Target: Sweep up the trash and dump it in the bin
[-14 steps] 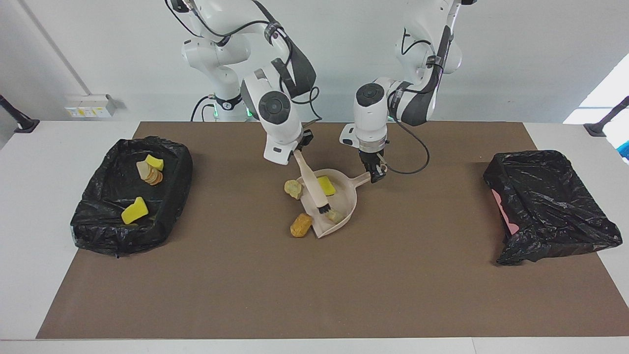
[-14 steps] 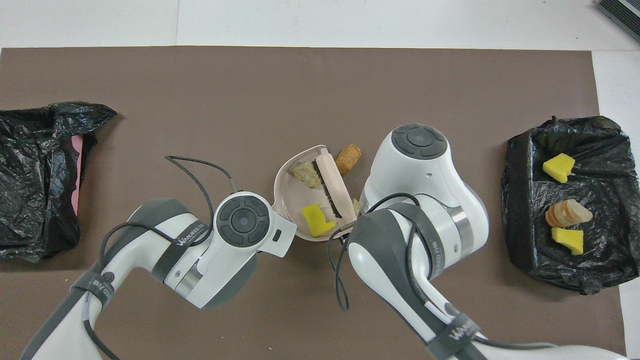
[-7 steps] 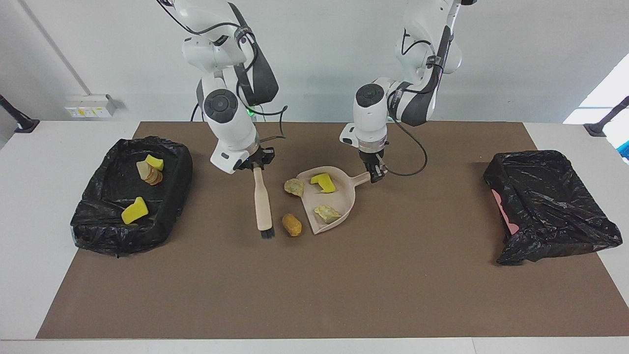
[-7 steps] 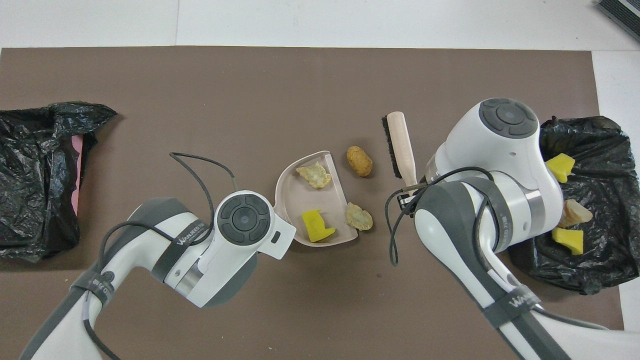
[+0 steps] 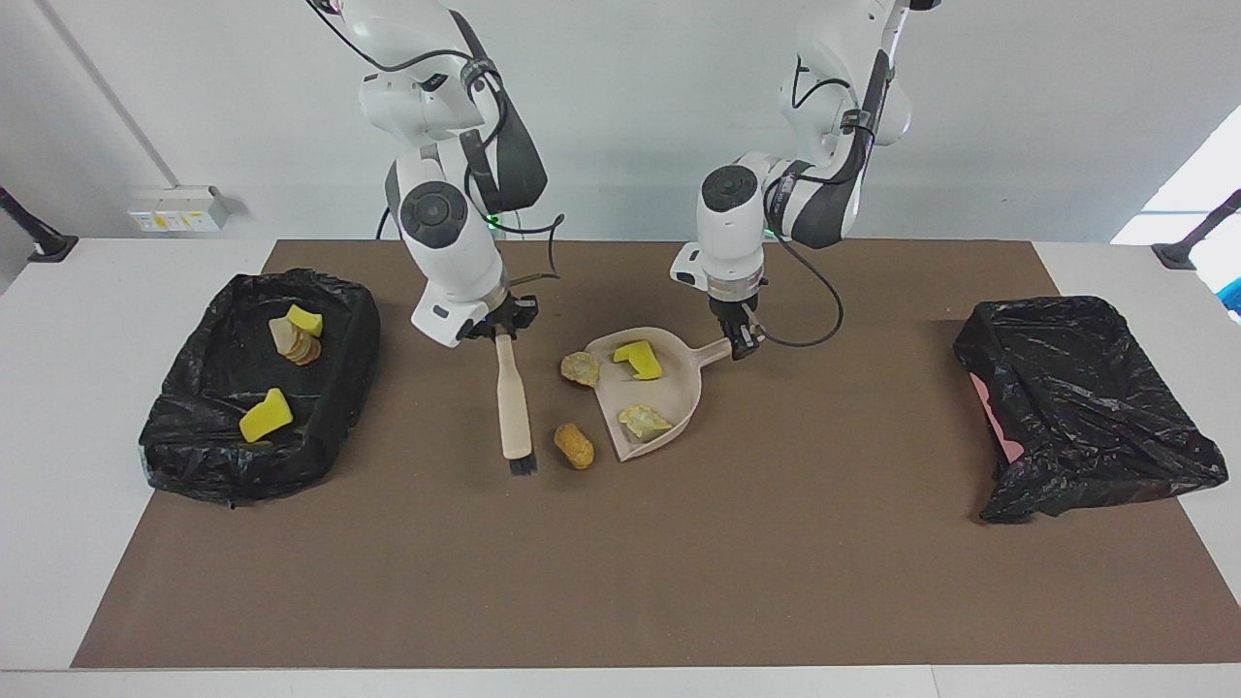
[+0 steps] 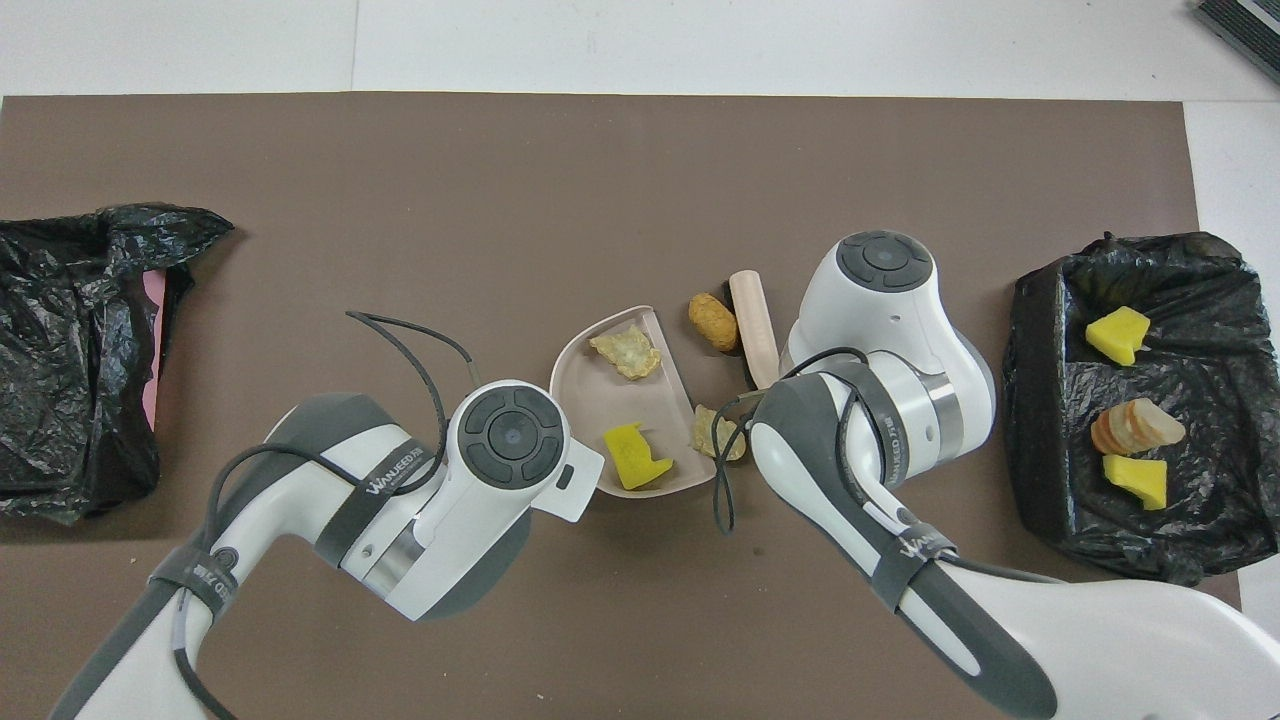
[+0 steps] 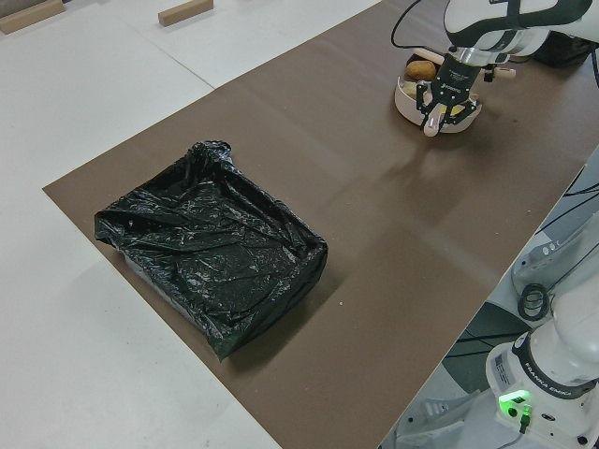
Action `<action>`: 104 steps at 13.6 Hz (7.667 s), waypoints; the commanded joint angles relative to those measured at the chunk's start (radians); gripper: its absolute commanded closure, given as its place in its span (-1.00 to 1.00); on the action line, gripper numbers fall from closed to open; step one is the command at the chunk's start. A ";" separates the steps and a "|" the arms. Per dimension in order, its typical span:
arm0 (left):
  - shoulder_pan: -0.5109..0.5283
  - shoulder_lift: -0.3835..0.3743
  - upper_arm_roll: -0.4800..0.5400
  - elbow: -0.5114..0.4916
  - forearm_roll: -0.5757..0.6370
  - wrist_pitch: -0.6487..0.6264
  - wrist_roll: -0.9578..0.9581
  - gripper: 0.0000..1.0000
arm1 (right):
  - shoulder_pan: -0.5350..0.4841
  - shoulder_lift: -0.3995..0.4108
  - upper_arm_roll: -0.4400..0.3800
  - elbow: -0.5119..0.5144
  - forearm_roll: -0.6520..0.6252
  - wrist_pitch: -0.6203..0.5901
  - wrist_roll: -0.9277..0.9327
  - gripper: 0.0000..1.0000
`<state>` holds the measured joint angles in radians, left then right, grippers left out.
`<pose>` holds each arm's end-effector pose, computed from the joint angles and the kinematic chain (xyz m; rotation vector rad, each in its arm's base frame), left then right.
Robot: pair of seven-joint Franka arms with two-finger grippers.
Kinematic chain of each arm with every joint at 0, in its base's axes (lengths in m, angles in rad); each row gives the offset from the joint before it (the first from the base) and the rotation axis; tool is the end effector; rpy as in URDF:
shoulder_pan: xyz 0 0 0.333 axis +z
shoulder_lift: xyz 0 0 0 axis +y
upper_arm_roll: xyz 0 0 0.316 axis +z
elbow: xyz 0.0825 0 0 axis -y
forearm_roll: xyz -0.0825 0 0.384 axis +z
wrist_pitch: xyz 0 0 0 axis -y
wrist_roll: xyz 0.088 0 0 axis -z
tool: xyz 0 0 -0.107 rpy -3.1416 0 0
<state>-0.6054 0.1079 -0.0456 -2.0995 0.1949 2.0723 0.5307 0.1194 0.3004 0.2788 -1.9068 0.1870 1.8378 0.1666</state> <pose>0.4415 -0.3235 0.3593 -2.3748 1.7816 0.1854 0.5264 0.2309 0.3257 -2.9273 -0.2229 0.6198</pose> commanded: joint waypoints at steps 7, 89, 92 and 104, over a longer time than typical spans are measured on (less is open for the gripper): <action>-0.004 0.004 0.009 -0.053 -0.015 0.133 0.057 1.00 | -0.058 -0.124 0.005 -0.103 0.474 -0.081 -0.064 1.00; 0.896 -0.048 0.038 0.371 0.965 -0.093 0.982 1.00 | -0.139 -0.406 -0.357 0.370 -0.215 -0.394 -0.104 -1.00; 0.808 -0.051 0.032 0.384 0.944 -0.233 0.893 1.00 | -0.133 -0.406 -0.359 0.368 -0.207 -0.396 -0.102 -1.00; 0.563 -0.096 0.024 0.408 0.361 -0.581 0.246 1.00 | -0.132 -0.406 -0.342 0.368 -0.205 -0.388 -0.108 -1.00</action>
<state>-0.0048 0.0394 -0.0345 -1.6815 0.6360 1.5382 0.9088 -0.0127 -0.0961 -0.0659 -1.5290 -0.0214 1.4525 0.0718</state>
